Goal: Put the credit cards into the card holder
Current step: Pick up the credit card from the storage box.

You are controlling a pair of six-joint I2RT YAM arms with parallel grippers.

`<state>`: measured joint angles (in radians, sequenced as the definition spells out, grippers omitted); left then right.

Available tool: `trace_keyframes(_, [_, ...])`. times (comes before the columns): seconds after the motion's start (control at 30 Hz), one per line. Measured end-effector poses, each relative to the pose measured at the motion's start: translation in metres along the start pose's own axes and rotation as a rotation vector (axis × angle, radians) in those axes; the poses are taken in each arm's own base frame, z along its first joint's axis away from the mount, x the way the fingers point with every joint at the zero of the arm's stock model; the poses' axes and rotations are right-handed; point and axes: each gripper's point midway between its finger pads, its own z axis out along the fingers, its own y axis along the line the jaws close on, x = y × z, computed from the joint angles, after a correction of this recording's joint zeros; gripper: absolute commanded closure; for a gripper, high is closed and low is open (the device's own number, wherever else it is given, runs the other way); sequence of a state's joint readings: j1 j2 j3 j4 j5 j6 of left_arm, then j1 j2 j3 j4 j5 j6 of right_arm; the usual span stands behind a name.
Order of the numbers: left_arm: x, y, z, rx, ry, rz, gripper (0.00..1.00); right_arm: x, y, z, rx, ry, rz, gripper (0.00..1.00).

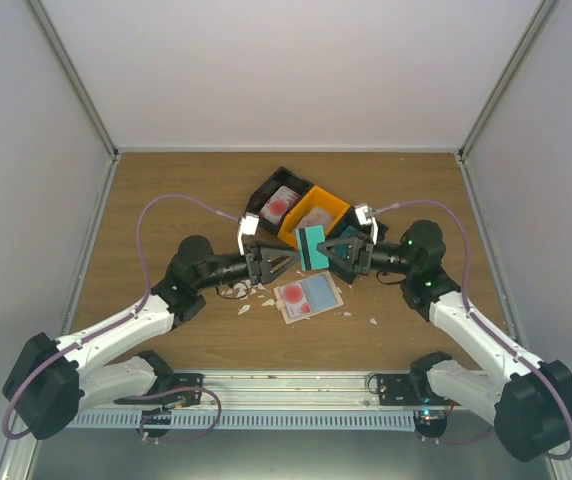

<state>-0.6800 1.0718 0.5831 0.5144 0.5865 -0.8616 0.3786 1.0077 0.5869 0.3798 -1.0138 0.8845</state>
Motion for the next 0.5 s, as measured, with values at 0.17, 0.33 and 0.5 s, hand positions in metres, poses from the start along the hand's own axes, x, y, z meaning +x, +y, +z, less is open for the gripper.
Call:
trace_keyframes(0.17, [0.0, -0.011, 0.002, 0.047, 0.003, -0.02, 0.59, -0.006, 0.014, -0.001, -0.062, -0.031, 0.009, 0.99])
trace_keyframes(0.33, [0.0, -0.015, 0.003, 0.064, 0.001, -0.03, 0.67, -0.006, 0.017, -0.001, -0.089, -0.043, 0.027, 0.99])
trace_keyframes(0.5, [0.001, -0.013, 0.005, 0.062, 0.004, -0.035, 0.63, -0.002, 0.017, -0.001, -0.111, -0.037, 0.051, 0.99])
